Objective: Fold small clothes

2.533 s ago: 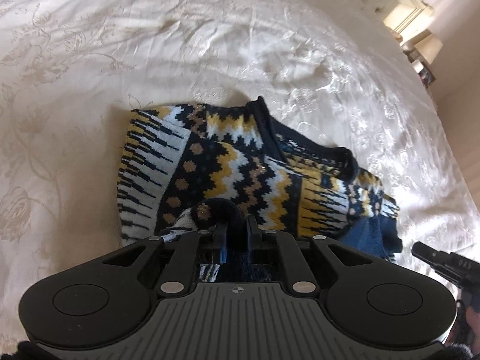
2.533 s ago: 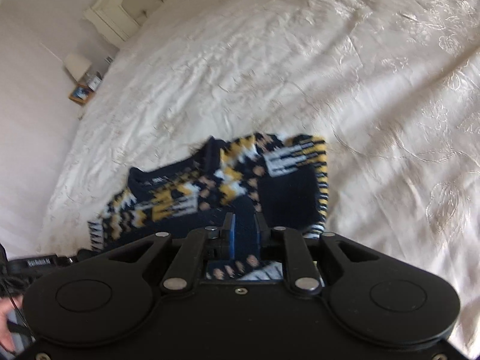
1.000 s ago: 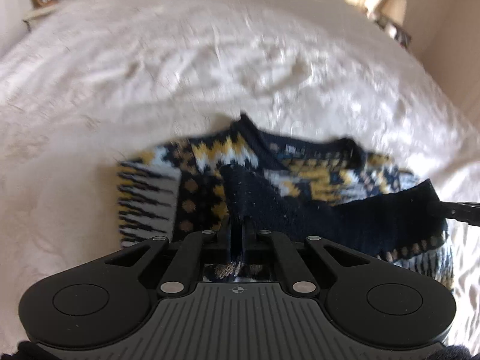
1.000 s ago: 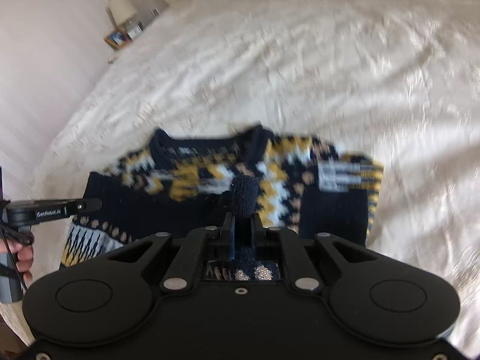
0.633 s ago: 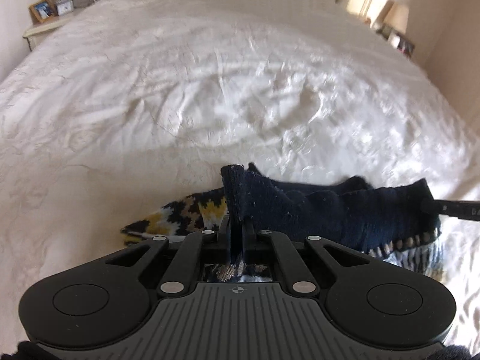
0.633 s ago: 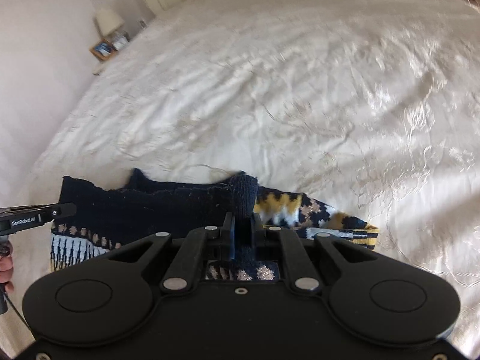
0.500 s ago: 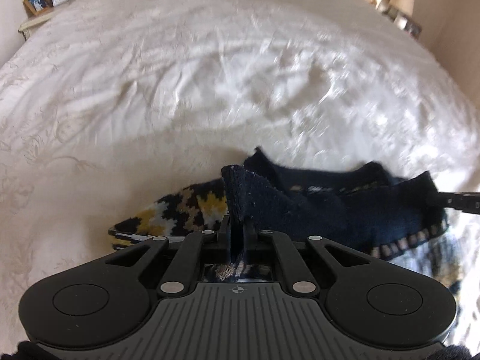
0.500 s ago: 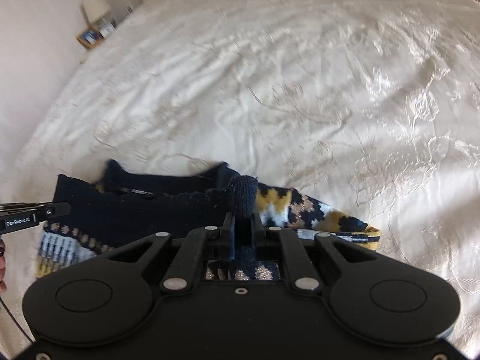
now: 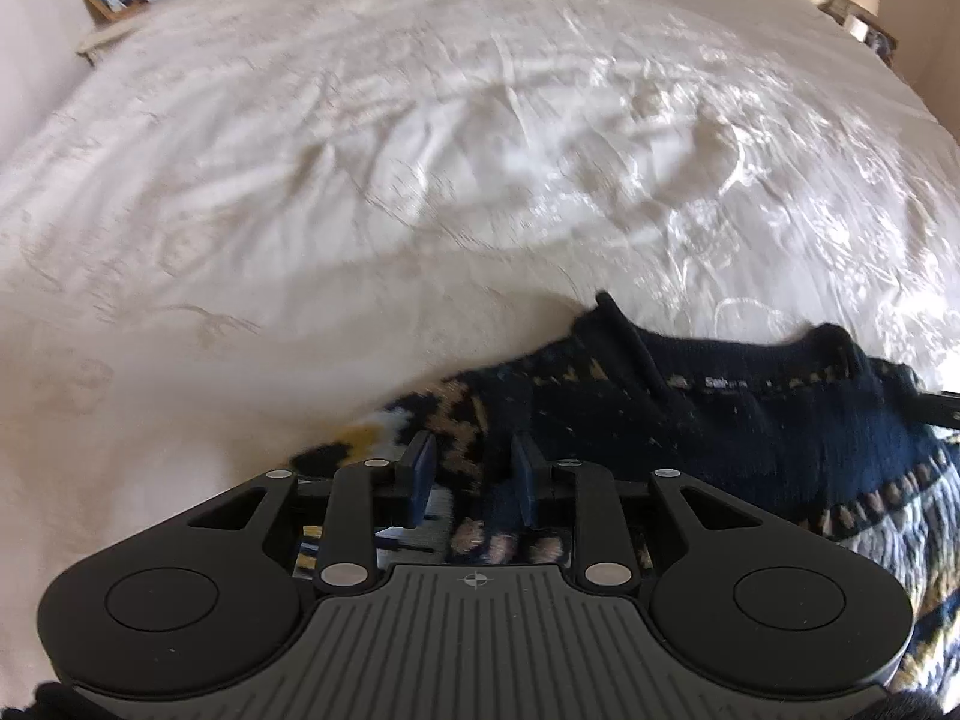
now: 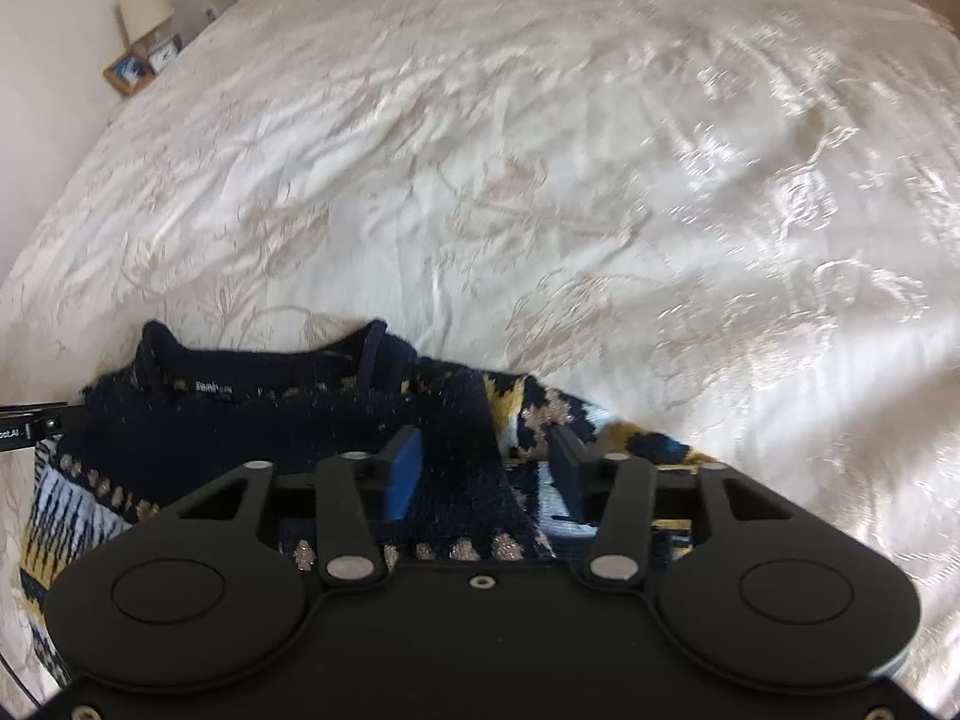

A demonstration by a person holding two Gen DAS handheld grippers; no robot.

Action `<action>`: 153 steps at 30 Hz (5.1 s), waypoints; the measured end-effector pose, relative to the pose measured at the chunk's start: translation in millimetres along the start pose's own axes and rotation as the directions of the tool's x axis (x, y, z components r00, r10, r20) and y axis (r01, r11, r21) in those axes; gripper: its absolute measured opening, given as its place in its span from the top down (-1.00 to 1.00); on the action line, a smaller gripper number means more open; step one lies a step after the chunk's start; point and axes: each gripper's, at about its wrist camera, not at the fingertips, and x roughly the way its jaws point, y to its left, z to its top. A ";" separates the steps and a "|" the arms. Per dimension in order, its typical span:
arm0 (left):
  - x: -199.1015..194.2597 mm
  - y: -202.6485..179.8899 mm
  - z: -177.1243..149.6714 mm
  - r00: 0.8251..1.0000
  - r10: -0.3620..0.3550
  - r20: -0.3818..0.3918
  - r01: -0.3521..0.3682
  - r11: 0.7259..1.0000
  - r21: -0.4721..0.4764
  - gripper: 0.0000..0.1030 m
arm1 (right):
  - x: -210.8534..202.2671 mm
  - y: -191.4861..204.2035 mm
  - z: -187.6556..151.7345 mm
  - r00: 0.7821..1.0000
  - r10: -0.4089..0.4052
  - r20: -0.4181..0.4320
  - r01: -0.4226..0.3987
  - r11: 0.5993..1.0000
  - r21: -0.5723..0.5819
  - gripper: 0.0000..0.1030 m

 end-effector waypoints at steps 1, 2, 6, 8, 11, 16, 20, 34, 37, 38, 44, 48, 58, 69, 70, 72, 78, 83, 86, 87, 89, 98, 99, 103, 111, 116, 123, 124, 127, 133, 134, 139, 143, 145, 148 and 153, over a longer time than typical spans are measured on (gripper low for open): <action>-5.1 -0.7 0.6 1.000 0.009 0.009 -0.009 1.000 0.001 0.48 | -5.5 -0.1 -0.7 1.000 -0.002 0.013 0.002 1.000 0.004 -0.17; -10.4 -0.7 1.5 1.000 0.012 0.017 -0.012 1.000 0.003 0.48 | -10.0 0.3 -0.8 1.000 -0.003 0.025 0.003 1.000 0.006 -0.18; -35.9 -6.4 -2.3 0.999 -0.002 0.044 0.002 1.000 0.005 0.48 | -30.6 3.2 -5.2 0.998 0.013 0.061 -0.015 1.000 0.019 -0.18; -47.7 -15.3 -9.2 0.998 -0.023 0.051 0.022 0.999 0.024 0.48 | -39.2 5.8 -8.7 0.997 0.034 0.067 -0.036 0.999 0.029 -0.18; -62.4 -36.2 -27.0 0.997 -0.066 0.044 0.062 0.995 0.073 0.48 | -53.2 14.0 -22.2 0.995 0.079 0.064 -0.081 0.996 0.030 -0.18; -72.1 -71.0 -65.8 0.987 -0.160 -0.022 0.162 0.981 0.104 0.48 | -60.3 43.7 -59.6 0.991 0.133 -0.014 -0.134 0.989 -0.064 -0.18; -68.1 -93.2 -95.1 0.973 -0.215 -0.089 0.224 0.968 0.116 0.48 | -60.4 68.7 -92.3 0.975 0.202 -0.097 -0.213 0.971 -0.112 -0.18; -31.6 -65.2 -135.3 0.963 -0.131 -0.236 0.151 0.986 0.068 0.43 | -38.8 30.3 -134.6 0.968 0.072 -0.240 -0.073 0.997 0.003 -0.14; -31.2 -66.8 -134.8 0.965 -0.118 -0.236 0.140 0.987 0.078 0.43 | -38.4 32.7 -134.4 0.968 0.050 -0.245 -0.057 0.998 -0.019 -0.14; -32.6 -68.5 -135.2 0.965 -0.114 -0.235 0.136 0.988 0.078 0.43 | -37.1 33.4 -135.2 0.968 0.045 -0.245 -0.052 0.998 -0.024 -0.14; -32.7 -75.1 -138.3 0.968 -0.111 -0.223 0.131 0.989 0.075 0.41 | -32.0 45.0 -136.8 0.969 0.017 -0.245 -0.027 0.999 -0.040 -0.14; -34.6 -70.9 -140.7 0.970 -0.109 -0.218 0.128 0.989 0.075 0.41 | -34.5 43.2 -137.2 0.969 -0.006 -0.247 -0.002 0.999 -0.034 -0.14; -59.1 -45.2 -143.6 0.975 -0.112 -0.192 0.122 0.992 0.038 0.41 | -62.9 35.2 -136.2 0.978 -0.036 -0.204 0.044 0.998 0.034 -0.29; -67.1 -74.4 -87.4 0.984 -0.153 -0.087 0.157 0.987 0.038 0.40 | -95.5 16.4 -152.5 0.989 0.005 -0.145 0.014 0.992 0.129 -0.54; -65.3 -77.3 -85.7 0.985 -0.153 -0.085 0.157 0.987 0.041 0.40 | -96.1 15.4 -154.5 0.989 0.004 -0.149 0.016 0.991 0.134 -0.61; -58.1 -87.2 -77.9 0.985 -0.145 -0.090 0.150 0.988 0.048 0.40 | -96.0 10.9 -158.6 0.988 0.008 -0.154 0.015 0.989 0.145 -0.71; -37.9 -105.3 -64.4 0.987 -0.120 -0.103 0.123 0.992 0.025 0.38 | -91.4 -6.4 -167.2 0.984 0.020 -0.178 0.008 0.988 0.155 -0.99; -29.6 -115.4 -53.3 0.991 -0.101 -0.089 0.102 0.995 0.006 0.12 | -82.3 -24.1 -166.2 0.980 0.029 -0.198 0.007 0.985 0.175 -0.99; -22.1 -121.9 -44.7 0.991 -0.093 -0.096 0.094 0.996 0.005 -0.09 | -76.4 -32.9 -165.2 0.977 0.023 -0.213 0.014 0.985 0.174 -0.99; -19.0 -123.8 -42.1 0.992 -0.088 -0.095 0.089 0.996 0.006 -0.14 | -74.0 -35.5 -165.0 0.976 0.022 -0.219 0.017 0.985 0.174 -0.99; -12.4 -127.7 -38.7 0.993 -0.063 -0.095 0.065 0.998 0.013 -0.14 | -68.8 -40.2 -164.7 0.972 0.024 -0.233 0.018 0.984 0.176 -0.99; 31.0 -135.1 -38.6 0.982 0.003 -0.189 0.005 0.999 0.042 -0.43 | -51.6 -52.8 -168.1 0.955 0.061 -0.289 -0.009 0.984 0.178 -1.00; 33.5 -136.0 -38.3 0.981 0.009 -0.192 0.000 0.999 0.046 -0.49 | -50.6 -53.6 -169.0 0.954 0.064 -0.292 -0.012 0.985 0.175 -1.00; 41.6 -138.4 -36.4 0.980 0.026 -0.198 -0.016 0.999 0.051 -0.63 | -45.8 -55.8 -169.5 0.950 0.070 -0.303 -0.021 0.987 0.161 -1.00; 39.4 -134.5 -38.0 0.986 0.010 -0.168 -0.002 0.999 0.048 -0.82 | -48.2 -65.3 -171.8 0.949 0.101 -0.298 -0.056 0.986 0.157 -1.00; 12.1 -132.0 -45.2 0.989 -0.013 -0.146 0.022 0.998 0.058 -0.81 | -51.3 -73.1 -173.2 0.949 0.132 -0.285 -0.092 0.984 0.150 -1.00; 4.3 -136.0 -71.5 0.985 -0.017 -0.173 0.030 0.997 0.074 -0.82 | -59.7 -79.8 -170.3 0.940 0.170 -0.297 -0.127 0.979 0.157 -1.00; 7.4 -136.0 -73.8 0.984 -0.015 -0.176 0.028 0.997 0.073 -0.83 | -61.6 -82.1 -168.2 0.938 0.187 -0.292 -0.140 0.975 0.175 -1.00; 14.5 -136.3 -74.2 0.983 -0.013 -0.184 0.025 0.998 0.063 -0.93 | -69.3 -94.1 -158.0 0.937 0.255 -0.238 -0.196 0.949 0.246 -1.00; 18.6 -135.9 -66.9 0.982 -0.015 -0.189 0.026 0.998 0.054 -0.97 | -68.8 -111.9 -118.2 0.943 0.314 -0.105 -0.267 0.909 0.320 -1.00; 17.5 -136.1 -66.7 0.983 -0.014 -0.184 0.024 0.998 0.052 -0.96 | -65.4 -112.4 -111.4 0.943 0.319 -0.096 -0.273 0.905 0.327 -1.00; -1.4 -139.6 -79.8 0.984 -0.015 -0.175 0.024 0.999 0.049 -0.95 | -42.1 -117.4 -80.0 0.939 0.335 -0.074 -0.294 0.896 0.333 -1.00; -12.6 -143.2 -96.6 0.983 -0.022 -0.184 0.035 0.997 0.067 -0.95 | -17.2 -118.8 -65.4 0.932 0.350 -0.099 -0.299 0.892 0.338 -1.00; -13.4 -143.8 -106.8 0.980 -0.019 -0.197 0.035 0.997 0.074 -0.95 | -7.3 -120.2 -61.5 0.922 0.372 -0.108 -0.316 0.883 0.347 -1.00; -8.2 -141.1 -115.1 0.976 -0.020 -0.215 0.033 0.998 0.057 -0.95 | 5.4 -117.6 -57.6 0.910 0.397 -0.121 -0.337 0.877 0.343 -1.00; -0.2 -141.3 -118.1 0.972 -0.016 -0.235 0.032 0.998 0.062 -0.96 | 19.9 -111.4 -52.4 0.893 0.437 -0.110 -0.384 0.865 0.321 -1.00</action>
